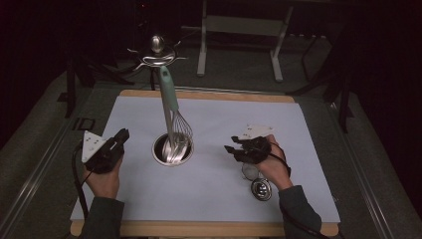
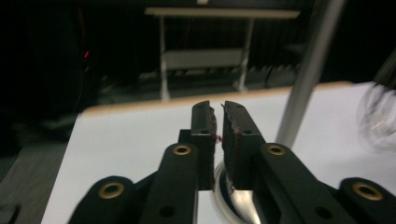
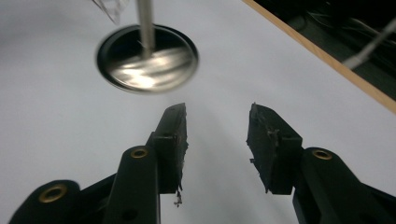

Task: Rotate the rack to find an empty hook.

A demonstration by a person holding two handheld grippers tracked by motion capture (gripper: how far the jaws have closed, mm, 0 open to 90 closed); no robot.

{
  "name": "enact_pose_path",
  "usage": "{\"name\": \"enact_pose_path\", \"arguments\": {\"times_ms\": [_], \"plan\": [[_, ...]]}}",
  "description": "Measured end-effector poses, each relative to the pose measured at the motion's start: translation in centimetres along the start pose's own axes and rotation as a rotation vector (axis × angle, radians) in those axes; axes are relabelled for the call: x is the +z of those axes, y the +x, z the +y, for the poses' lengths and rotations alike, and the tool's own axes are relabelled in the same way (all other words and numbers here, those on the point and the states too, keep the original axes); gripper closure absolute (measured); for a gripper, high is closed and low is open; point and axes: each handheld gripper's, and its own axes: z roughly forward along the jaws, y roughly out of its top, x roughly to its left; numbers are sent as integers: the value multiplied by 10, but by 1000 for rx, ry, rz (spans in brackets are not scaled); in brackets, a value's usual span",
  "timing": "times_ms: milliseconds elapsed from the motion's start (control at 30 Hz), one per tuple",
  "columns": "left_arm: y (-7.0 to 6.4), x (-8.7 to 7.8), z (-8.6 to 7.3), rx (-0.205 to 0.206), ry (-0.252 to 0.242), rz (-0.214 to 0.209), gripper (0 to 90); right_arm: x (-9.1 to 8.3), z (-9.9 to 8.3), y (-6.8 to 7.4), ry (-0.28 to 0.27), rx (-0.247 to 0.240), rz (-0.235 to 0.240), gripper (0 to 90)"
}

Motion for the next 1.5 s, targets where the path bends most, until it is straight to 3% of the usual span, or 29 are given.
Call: {"name": "enact_pose_path", "arguments": {"times_ms": [67, 200, 300, 433, 467, 567, 600, 733, 800, 967, 1100, 1367, 1500], "plan": [[-3, -3, 11, 9, -38, -30, 900, 2, -8, -2, 2, 27, -11, 566], [-11, -7, 29, 16, -105, -55, 900, 3, -23, -7, 13, 70, -46, 567], [-14, -9, 39, 1, -149, -69, 900, 2, -28, -7, 18, 75, -64, 565], [-23, -14, 66, 5, -235, -114, 900, -1, -43, -6, 37, 83, -93, 561], [-23, -14, 66, 5, -235, -114, 900, -1, -46, -6, 32, 94, -93, 561], [-32, -17, 87, 34, -314, -140, 900, -2, -55, -8, 30, 133, -96, 560], [-32, -17, 87, 34, -314, -140, 900, -2, -58, -8, 34, 145, -95, 559], [-40, -17, 105, 60, -393, -173, 900, -7, -67, -8, 5, 195, -90, 560], [-42, -15, 111, 69, -409, -189, 900, -9, -68, -8, 14, 196, -96, 560], [-46, -9, 124, 48, -469, -225, 900, -13, -69, -9, -21, 233, -92, 560], [-44, -2, 132, -1, -501, -248, 900, -14, -70, -9, -25, 245, -84, 560], [-47, 11, 143, 9, -489, -200, 900, -20, -73, -12, -47, 276, -82, 562], [-45, 14, 144, -9, -489, -183, 900, -23, -74, -13, -55, 280, -86, 562]]}}
